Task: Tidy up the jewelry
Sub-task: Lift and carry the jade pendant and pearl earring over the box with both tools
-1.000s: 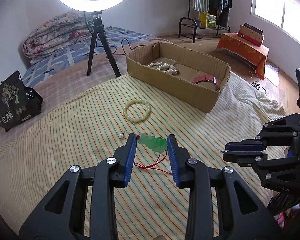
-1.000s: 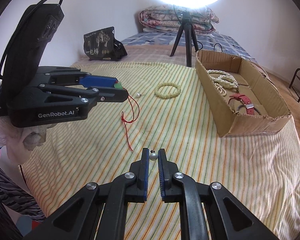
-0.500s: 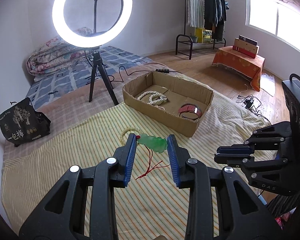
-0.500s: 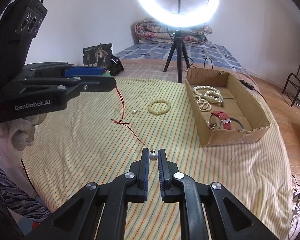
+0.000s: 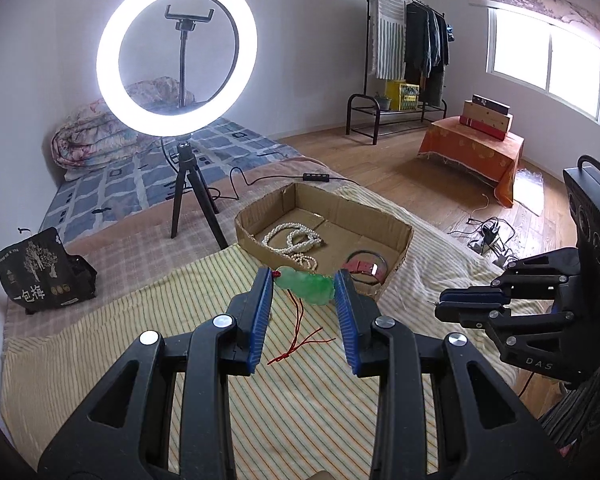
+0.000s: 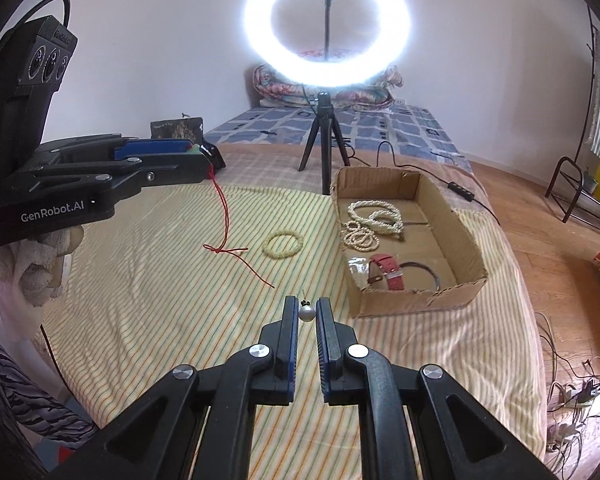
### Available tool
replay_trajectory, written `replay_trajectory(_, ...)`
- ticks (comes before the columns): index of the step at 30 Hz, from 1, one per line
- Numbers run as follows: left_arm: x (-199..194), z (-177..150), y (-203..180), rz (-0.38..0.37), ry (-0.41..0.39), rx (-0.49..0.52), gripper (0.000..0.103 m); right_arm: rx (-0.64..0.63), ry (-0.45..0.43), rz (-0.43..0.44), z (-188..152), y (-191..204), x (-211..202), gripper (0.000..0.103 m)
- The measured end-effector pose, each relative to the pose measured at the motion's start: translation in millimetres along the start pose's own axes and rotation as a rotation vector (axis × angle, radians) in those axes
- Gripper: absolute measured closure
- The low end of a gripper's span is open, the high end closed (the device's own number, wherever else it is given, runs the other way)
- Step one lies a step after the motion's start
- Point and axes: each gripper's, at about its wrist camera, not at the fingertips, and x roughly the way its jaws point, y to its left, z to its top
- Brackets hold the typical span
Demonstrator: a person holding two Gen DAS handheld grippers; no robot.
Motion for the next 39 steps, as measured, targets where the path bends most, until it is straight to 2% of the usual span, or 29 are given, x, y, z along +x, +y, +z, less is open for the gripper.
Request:
replay_trajectory(10, 9.7, 30.4, 8.6, 0.002, -0.036, -0.012, 0.071, -0.003, -0.025, -0.050, 23.6, -26.4, -6.1, 0.097)
replay_trajectory(18, 31.7, 61.0, 11.8, -0.001, -0.060, -0.016, 0.071, 0.033, -0.042, -0.071, 40.8, -50.8, 5.4, 0.097)
replay_trajectory(39, 135.3, 92.8, 7.8, -0.014, -0.011, -0.040, 0.071, 0.058, 0.005, -0.102, 53.6, -99.3, 58.9, 0.097)
